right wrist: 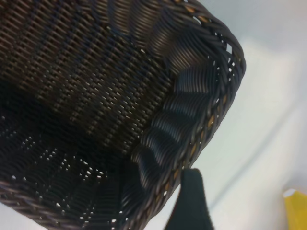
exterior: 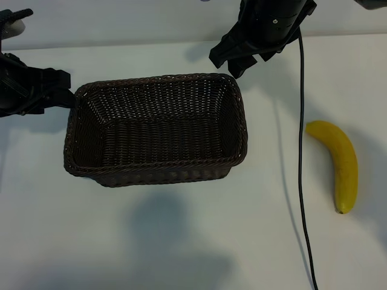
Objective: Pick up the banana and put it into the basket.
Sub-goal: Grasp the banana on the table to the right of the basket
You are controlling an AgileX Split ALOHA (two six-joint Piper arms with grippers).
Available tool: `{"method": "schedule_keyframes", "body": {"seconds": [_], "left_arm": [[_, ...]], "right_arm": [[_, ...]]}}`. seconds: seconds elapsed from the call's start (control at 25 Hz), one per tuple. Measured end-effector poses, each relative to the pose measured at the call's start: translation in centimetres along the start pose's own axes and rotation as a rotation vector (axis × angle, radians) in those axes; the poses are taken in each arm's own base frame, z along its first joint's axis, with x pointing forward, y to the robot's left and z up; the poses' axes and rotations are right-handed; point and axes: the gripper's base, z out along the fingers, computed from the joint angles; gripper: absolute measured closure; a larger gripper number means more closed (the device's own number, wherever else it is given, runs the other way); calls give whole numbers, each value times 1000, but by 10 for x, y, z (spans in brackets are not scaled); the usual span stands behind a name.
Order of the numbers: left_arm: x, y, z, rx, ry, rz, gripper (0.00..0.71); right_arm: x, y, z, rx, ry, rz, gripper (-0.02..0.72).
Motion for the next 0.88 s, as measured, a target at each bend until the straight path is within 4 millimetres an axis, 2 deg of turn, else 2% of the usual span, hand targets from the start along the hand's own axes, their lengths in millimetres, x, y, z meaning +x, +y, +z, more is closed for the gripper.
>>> {"method": "schedule_keyframes", "body": {"seconds": [0.16,0.4,0.6,0.72,0.88], "left_arm": [[0,0,0,0,0,1,118],[0,0,-1,-8,-1,10,118],[0,1,-1,-9,-1,12,118],[0,1,-1,-9,-1,12,118],[0,1,-1,-10,0,14,118]], "right_arm": [[0,-1,0,10,0,5,156],[0,-5,0,55,3,-12,202],[1,-14,-4,151,3,-46,168],[1,-18,-15,205,-18,-61,122],[4,-26,-35,234,-58,-24,104]]}}
